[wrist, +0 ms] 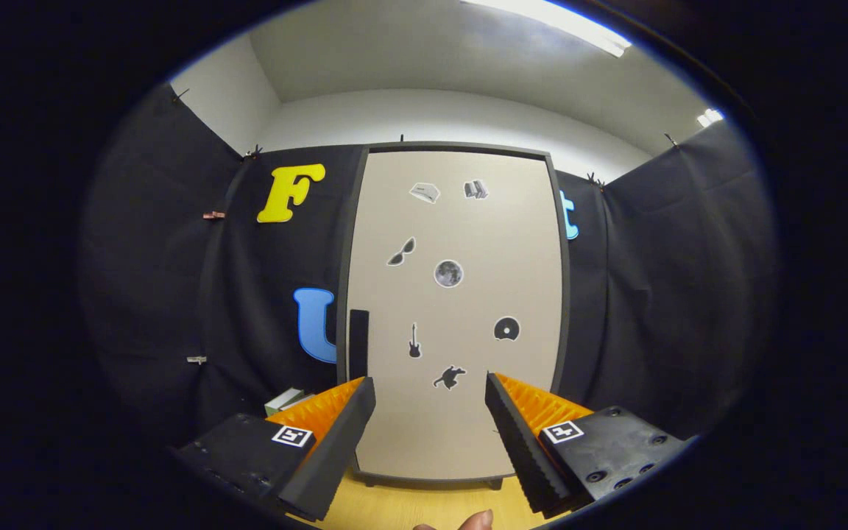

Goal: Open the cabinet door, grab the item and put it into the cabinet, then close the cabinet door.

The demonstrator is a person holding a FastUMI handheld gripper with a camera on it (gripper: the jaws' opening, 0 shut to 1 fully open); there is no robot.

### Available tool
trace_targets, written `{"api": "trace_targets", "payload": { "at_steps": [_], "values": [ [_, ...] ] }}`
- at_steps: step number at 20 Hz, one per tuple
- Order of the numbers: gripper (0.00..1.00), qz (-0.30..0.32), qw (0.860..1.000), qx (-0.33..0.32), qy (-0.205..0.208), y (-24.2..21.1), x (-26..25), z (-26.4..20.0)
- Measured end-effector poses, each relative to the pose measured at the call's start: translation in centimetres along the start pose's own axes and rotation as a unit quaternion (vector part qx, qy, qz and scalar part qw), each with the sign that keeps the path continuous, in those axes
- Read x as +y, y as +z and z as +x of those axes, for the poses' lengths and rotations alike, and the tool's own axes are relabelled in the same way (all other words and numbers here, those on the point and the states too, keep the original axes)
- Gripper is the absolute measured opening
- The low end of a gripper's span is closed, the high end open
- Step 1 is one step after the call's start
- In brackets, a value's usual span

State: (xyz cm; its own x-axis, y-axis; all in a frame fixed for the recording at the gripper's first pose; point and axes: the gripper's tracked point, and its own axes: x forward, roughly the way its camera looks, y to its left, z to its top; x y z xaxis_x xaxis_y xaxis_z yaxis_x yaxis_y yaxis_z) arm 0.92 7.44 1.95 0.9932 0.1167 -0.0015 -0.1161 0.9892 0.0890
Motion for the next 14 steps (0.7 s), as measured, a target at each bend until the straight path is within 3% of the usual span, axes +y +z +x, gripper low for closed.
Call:
{"api": "trace_targets", "payload": {
  "at_steps": [6,14],
  "values": [
    [0.97,0.009,1.000,-0.001,0.025,-0.3,5.9,6.6],
    [0.97,-0.016,0.999,0.032,0.020,-4.6,10.2,14.9]
  ]
}}
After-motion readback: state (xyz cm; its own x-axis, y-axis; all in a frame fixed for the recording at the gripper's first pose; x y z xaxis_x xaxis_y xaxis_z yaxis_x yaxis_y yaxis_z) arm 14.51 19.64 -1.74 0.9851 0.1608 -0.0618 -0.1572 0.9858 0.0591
